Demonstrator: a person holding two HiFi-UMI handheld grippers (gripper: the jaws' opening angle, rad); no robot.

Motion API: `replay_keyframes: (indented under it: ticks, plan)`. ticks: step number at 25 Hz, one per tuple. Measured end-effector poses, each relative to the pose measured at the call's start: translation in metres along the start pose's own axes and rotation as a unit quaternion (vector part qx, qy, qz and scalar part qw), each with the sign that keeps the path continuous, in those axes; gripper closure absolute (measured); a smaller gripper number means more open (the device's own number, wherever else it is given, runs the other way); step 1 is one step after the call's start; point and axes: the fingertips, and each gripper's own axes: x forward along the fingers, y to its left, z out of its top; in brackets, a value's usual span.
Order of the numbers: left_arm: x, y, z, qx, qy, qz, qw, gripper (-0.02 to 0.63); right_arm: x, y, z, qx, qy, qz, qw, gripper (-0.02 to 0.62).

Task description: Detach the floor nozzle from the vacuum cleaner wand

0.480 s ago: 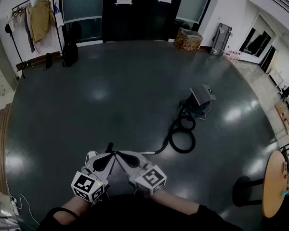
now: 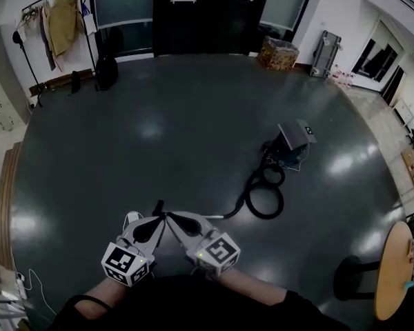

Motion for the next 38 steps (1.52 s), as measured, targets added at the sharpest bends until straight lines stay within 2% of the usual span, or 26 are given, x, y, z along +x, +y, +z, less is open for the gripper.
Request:
replay_keyframes:
  ticks: [4,9,14,22,29,31,35,38]
  plan:
    - [-0.002,0.006,-0.006,0.027,0.007,0.023,0.9993,0.606,-0.006,-0.013,-0.012,-0.003,0.007,0.000,1.000,0.595]
    - [-0.011,0.034,-0.022,0.054,0.025,0.042,0.9973,0.606,-0.001,-0.032,-0.041,0.010,0.034,-0.022,0.999,0.595]
    - [-0.015,0.089,-0.051,0.074,0.038,0.026,0.9962,0.606,0.033,-0.042,-0.066,0.006,0.054,-0.044,0.998,0.595]
    - [-0.005,0.165,-0.095,0.096,0.058,-0.025,0.9934,0.606,0.077,-0.071,-0.108,0.014,0.083,-0.116,0.990,0.583]
    - [0.039,0.183,-0.129,0.126,0.066,-0.016,0.9897,0.606,0.085,-0.114,-0.161,0.029,0.086,-0.117,0.989,0.572]
    - [0.056,0.189,-0.146,0.117,0.069,0.006,0.9907,0.606,0.082,-0.133,-0.177,0.041,0.084,-0.116,0.989,0.571]
    - [0.086,0.216,-0.176,0.069,0.059,0.055,0.9943,0.606,0.091,-0.168,-0.198,0.056,0.065,-0.115,0.990,0.569]
    - [0.104,0.227,-0.209,0.071,0.062,0.056,0.9940,0.606,0.098,-0.187,-0.226,0.059,0.062,-0.110,0.990,0.571]
